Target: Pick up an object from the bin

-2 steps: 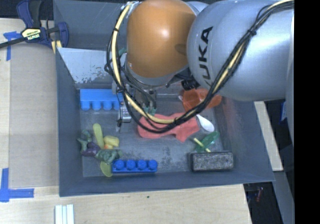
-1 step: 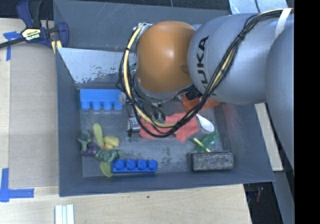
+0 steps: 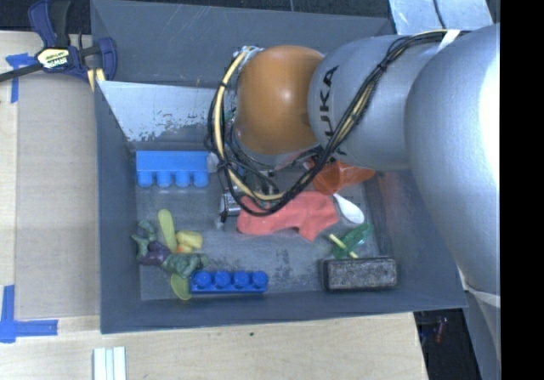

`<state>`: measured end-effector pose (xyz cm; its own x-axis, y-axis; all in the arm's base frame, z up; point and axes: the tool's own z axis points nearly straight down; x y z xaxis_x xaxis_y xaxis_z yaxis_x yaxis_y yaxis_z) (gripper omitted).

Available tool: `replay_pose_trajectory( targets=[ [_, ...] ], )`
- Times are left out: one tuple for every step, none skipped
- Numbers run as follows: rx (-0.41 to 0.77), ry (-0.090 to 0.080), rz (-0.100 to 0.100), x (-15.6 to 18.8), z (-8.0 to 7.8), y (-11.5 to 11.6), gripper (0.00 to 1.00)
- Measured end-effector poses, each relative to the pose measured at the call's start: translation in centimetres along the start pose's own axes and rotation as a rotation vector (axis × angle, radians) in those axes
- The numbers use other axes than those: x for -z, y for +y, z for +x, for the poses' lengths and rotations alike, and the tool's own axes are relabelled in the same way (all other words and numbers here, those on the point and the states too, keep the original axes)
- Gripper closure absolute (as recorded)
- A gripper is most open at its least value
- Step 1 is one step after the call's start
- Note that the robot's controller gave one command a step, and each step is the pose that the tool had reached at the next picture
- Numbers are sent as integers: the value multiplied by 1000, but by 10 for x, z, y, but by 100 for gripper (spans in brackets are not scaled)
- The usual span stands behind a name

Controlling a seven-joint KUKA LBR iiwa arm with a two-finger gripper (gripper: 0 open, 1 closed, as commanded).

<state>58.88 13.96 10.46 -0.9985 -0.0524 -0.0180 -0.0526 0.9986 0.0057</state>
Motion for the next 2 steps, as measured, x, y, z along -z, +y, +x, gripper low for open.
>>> replay_pose_trajectory(
  targets=[
    [-123, 10, 2, -16, -15, -18, 0],
    [-68, 5, 2, -6, 16, -77, 0]
  ],
)
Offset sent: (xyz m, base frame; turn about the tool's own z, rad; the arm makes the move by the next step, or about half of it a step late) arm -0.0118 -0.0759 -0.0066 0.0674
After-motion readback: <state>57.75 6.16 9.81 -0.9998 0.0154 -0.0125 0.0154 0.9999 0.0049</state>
